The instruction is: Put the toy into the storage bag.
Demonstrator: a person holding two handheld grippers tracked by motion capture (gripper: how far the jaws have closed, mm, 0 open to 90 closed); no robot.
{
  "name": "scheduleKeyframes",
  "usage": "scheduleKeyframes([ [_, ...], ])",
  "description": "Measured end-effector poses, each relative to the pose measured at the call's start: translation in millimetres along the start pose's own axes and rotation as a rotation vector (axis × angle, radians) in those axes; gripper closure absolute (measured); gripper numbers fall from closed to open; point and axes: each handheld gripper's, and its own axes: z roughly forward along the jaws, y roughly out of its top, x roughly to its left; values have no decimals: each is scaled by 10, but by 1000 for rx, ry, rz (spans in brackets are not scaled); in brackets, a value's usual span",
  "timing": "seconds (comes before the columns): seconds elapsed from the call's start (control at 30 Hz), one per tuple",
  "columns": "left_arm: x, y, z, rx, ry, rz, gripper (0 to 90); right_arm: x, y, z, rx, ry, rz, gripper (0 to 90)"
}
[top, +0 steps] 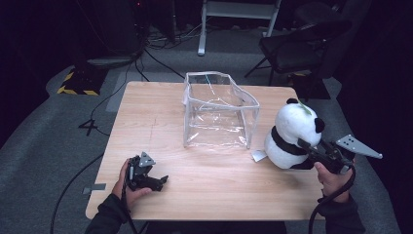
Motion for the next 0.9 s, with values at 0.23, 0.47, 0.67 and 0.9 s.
scheduleKeyframes([
  [0.23, 0, 0, 0, 0, 0, 0, 5, 0, 46, -30, -19, 9, 1, 497],
  [0.47, -2, 0, -1, 2, -1, -1, 5, 55, 175, -20, -44, 19, -26, 497],
  [0.67, -9, -3, -4, 2, 3, -8, 5, 91, 274, -45, -60, 27, -43, 497],
  [0.9, -9, -3, -3, 2, 3, -9, 5, 129, 419, -67, -79, 30, -67, 497],
])
